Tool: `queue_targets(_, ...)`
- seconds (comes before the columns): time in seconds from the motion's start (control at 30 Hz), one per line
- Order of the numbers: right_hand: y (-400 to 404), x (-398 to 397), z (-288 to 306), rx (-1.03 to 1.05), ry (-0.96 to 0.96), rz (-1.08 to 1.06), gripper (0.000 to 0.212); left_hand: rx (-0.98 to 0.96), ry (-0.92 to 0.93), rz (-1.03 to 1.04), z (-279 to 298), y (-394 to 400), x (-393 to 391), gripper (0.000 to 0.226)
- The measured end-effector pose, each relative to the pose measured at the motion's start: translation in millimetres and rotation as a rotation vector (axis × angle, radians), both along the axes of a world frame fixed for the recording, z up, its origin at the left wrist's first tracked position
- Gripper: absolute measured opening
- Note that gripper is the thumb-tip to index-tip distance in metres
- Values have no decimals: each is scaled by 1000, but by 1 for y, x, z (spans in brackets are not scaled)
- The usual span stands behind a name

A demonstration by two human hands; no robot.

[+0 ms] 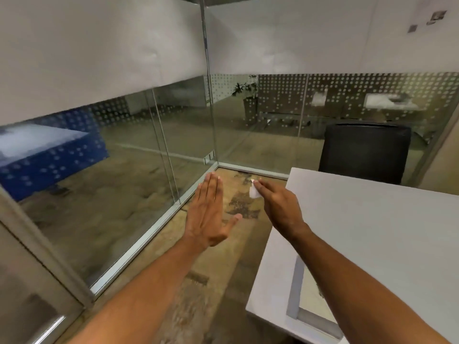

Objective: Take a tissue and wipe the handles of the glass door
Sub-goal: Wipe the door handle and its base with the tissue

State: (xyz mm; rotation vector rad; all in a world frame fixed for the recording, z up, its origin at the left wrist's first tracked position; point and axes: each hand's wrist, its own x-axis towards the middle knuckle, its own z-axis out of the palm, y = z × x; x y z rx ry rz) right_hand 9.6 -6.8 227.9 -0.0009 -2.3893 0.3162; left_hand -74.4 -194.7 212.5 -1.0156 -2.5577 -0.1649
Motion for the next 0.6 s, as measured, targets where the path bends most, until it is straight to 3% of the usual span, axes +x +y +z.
queue_targets(0.13, -44, -23, 19, 86, 66, 93, 53, -5, 39, 103, 13, -52, -8, 105)
queue_targets(0.3, -116, -49, 43, 112, 80, 174, 39, 45, 79, 198, 34, -126, -13, 105)
queue_targets(0.43, -187, -66, 51, 134, 93, 265, 52, 65, 109, 275, 42, -198, -13, 105)
queue_targets(0.6, -285, -83, 55, 145, 177, 380, 44, 74, 127, 362, 38, -294, -14, 105)
